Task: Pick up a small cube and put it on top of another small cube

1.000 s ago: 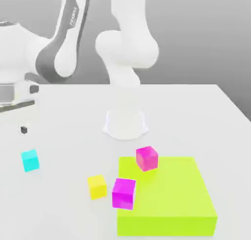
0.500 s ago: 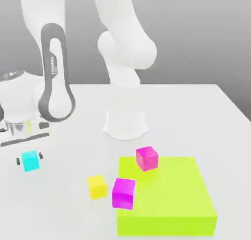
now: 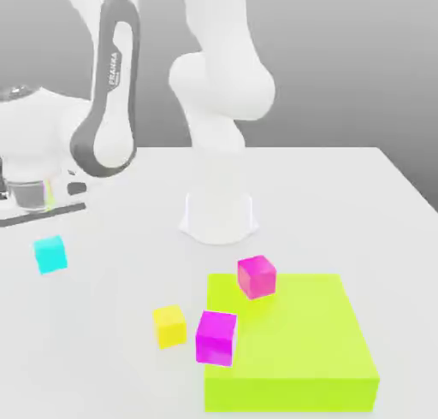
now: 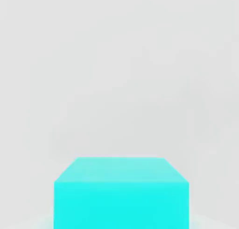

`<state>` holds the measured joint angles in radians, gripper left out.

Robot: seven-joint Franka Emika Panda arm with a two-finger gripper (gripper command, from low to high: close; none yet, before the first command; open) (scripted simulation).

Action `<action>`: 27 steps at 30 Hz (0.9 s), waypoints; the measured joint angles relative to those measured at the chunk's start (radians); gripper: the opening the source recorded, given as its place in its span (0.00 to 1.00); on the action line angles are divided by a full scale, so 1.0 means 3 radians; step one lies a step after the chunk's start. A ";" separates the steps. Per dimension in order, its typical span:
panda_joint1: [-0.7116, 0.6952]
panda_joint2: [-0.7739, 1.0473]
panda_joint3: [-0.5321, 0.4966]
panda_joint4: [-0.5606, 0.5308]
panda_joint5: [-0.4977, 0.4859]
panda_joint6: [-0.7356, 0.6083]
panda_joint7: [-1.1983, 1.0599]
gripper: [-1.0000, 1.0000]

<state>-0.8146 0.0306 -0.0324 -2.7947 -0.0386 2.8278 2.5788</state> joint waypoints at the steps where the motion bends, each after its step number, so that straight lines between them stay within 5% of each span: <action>1: 0.0045 -0.0027 0.0024 -0.0011 -0.0024 -0.0015 0.0045 0.00; 13: 0.0589 -0.0349 0.0346 -0.0141 -0.0060 -0.0198 0.0423 0.00; 27: 0.1252 -0.0681 0.0798 -0.0289 0.0408 -0.0386 0.0505 0.00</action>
<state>-0.4390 -0.1737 0.2070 -2.8814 0.0838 2.7120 2.7303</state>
